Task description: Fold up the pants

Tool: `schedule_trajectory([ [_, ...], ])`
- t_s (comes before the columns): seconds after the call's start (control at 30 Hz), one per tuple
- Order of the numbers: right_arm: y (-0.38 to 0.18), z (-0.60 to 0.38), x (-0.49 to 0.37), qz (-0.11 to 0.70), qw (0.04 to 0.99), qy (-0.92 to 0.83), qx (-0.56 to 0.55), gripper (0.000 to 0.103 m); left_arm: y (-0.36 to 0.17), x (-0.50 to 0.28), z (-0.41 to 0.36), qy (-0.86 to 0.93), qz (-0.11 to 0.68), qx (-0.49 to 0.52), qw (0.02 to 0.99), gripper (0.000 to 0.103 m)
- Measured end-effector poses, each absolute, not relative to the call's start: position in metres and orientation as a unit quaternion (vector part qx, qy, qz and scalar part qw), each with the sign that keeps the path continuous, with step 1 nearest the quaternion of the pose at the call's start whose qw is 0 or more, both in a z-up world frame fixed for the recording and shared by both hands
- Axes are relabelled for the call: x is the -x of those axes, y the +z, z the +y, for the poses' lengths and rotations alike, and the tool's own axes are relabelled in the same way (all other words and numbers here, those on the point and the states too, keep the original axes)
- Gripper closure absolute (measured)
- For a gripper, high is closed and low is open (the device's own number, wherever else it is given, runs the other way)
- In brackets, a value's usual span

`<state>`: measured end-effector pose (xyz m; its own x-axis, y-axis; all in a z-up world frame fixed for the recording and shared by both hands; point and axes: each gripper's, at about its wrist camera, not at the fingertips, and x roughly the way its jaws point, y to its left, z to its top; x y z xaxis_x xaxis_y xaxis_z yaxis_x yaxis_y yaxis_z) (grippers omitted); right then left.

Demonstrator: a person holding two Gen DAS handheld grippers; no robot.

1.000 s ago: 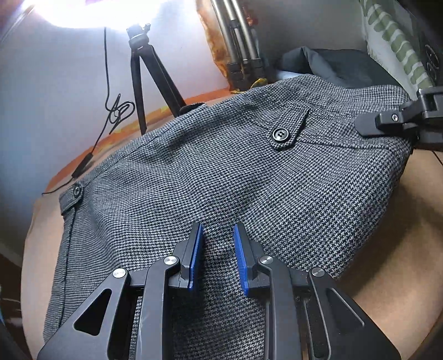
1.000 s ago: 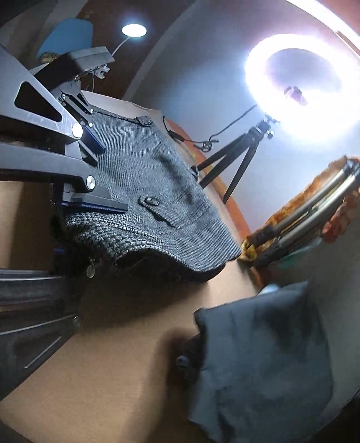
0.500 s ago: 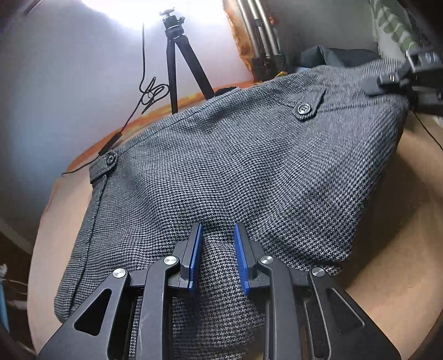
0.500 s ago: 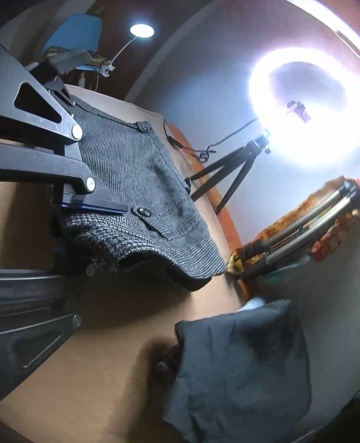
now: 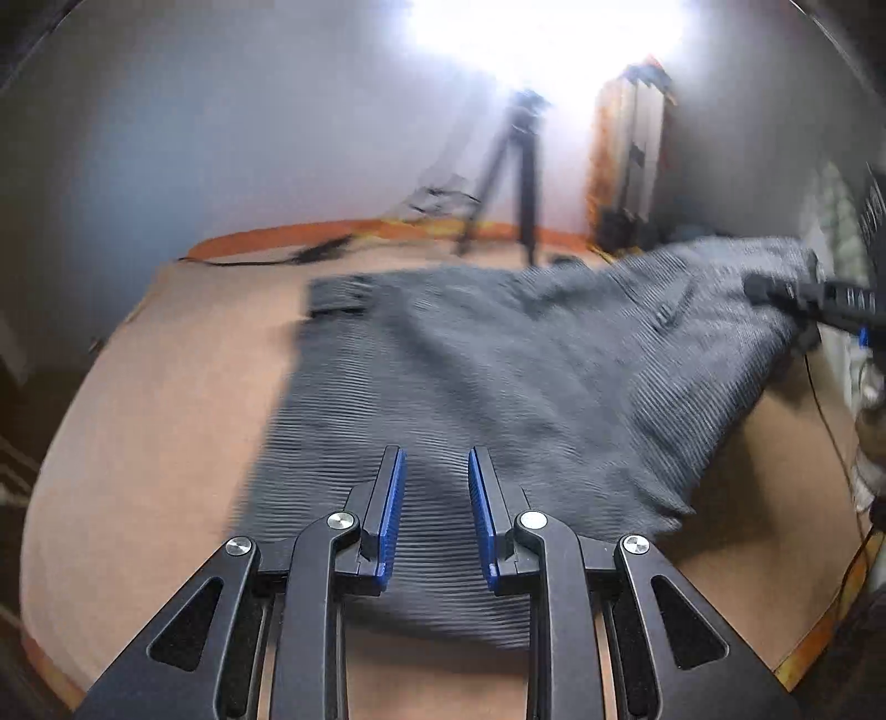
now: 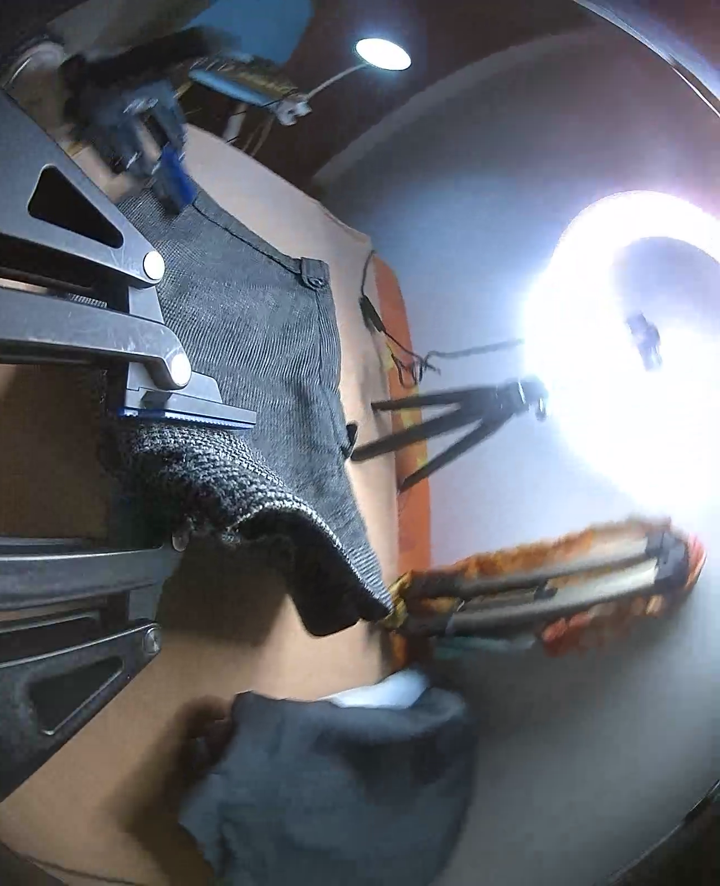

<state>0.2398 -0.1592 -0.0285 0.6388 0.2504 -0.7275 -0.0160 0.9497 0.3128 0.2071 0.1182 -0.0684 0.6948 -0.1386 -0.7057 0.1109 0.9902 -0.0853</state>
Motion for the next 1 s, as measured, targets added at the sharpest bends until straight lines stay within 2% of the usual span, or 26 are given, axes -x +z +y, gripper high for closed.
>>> schedule_trajectory([
  [0.17,-0.006,-0.118,-0.249,0.414,0.903,0.096,-0.066,0.087,-0.051,-0.200,0.161,-0.031,0.366,0.055,0.928,0.081],
  [0.43,0.005,-0.024,-0.261,0.411,0.899,0.144,0.033,0.088,-0.038,-0.186,0.192,0.017,0.343,0.045,0.938,0.081],
  [1.0,-0.082,0.116,-0.275,0.474,0.842,0.250,0.064,0.090,-0.023,-0.179,0.232,0.056,0.310,0.077,0.946,0.081],
])
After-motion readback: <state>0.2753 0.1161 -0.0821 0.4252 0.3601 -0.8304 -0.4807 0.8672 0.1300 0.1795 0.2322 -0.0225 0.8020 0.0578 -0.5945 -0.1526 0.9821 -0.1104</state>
